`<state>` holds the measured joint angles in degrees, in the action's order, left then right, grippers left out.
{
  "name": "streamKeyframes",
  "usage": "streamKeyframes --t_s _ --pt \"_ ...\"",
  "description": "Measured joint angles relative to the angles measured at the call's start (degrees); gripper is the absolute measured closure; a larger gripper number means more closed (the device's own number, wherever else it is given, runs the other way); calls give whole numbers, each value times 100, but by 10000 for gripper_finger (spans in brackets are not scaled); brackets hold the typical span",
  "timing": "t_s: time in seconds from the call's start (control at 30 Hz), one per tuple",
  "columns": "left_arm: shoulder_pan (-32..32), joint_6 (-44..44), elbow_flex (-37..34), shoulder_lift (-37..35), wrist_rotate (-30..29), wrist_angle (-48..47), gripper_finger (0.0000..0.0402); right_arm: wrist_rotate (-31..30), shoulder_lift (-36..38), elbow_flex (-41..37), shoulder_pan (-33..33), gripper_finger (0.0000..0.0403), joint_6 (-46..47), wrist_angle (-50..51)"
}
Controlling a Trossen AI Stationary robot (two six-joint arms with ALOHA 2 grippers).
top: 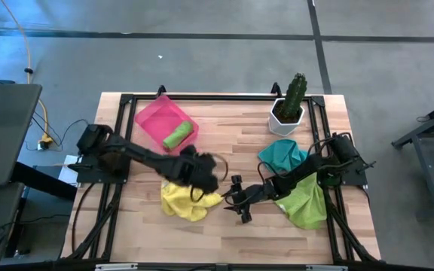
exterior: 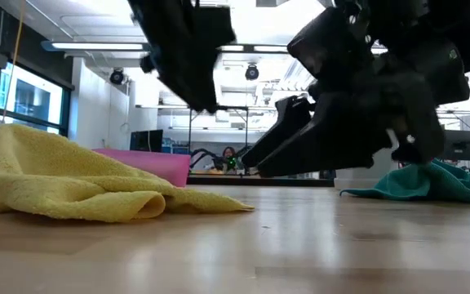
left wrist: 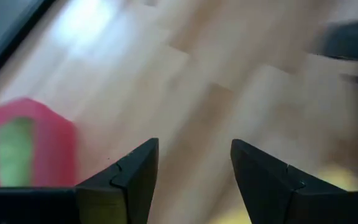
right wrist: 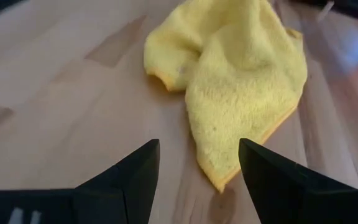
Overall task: Roll microfiber towels into tight, uniform cylinder then place into a basket
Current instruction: Roll the yellow microfiber cloth
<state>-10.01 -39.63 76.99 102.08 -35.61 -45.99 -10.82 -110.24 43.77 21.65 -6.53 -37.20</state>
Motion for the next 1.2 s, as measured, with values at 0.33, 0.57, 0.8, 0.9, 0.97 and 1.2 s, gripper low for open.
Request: streamKeyframes --t_s 0.33,0.57,0.8,0.9,0.97,1.2 --pt "-1678 -813 815 -2 42 -390 209 -360 -910 478 52 190 -667 -474" --pt "-2293 -1723 888 -4 -248 -383 209 -333 -1415 1263 -39 207 -408 51" --pt "-2681 -2209 888 -4 -260 -394 209 -307 -1444 1540 -42 308 -265 559" --pt "-2789 -2235 888 -4 -304 -394 209 -301 -1446 1563 -38 361 -252 550" --pt "-2841 -2233 888 -4 -302 -394 209 -292 -1407 1560 -33 390 -157 572" --pt "-2935 -2081 888 -4 -274 -396 209 -180 -696 1518 -80 389 974 1268"
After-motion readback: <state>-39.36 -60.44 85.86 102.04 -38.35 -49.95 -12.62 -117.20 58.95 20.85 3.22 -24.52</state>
